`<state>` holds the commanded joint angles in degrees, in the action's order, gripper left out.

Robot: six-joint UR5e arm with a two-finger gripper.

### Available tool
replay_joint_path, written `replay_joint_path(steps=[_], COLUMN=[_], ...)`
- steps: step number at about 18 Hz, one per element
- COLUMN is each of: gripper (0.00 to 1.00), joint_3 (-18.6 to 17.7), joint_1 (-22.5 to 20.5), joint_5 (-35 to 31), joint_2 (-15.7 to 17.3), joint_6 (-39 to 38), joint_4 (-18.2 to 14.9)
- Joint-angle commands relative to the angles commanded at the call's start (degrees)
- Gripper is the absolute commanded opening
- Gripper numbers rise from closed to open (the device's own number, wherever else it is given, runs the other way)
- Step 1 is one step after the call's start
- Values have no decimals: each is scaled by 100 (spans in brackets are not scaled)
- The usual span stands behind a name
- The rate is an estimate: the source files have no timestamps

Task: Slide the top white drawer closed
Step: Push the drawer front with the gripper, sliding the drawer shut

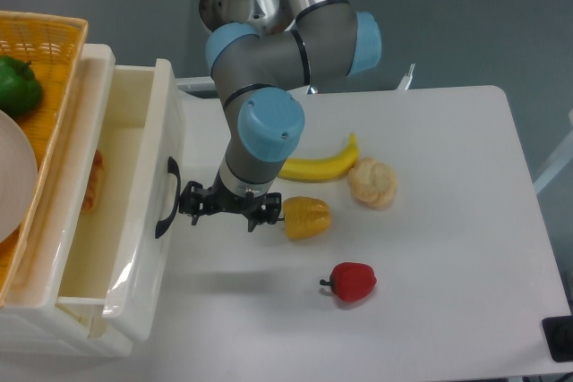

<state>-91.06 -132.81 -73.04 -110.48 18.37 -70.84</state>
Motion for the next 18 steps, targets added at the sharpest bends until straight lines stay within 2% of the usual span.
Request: replay_joint_path(steps=[18], gripper=[100], joint_3=[53], joint_1=[351], joint_5=[-35], joint_2=[0], joint_6=[-88], joint_4=[18])
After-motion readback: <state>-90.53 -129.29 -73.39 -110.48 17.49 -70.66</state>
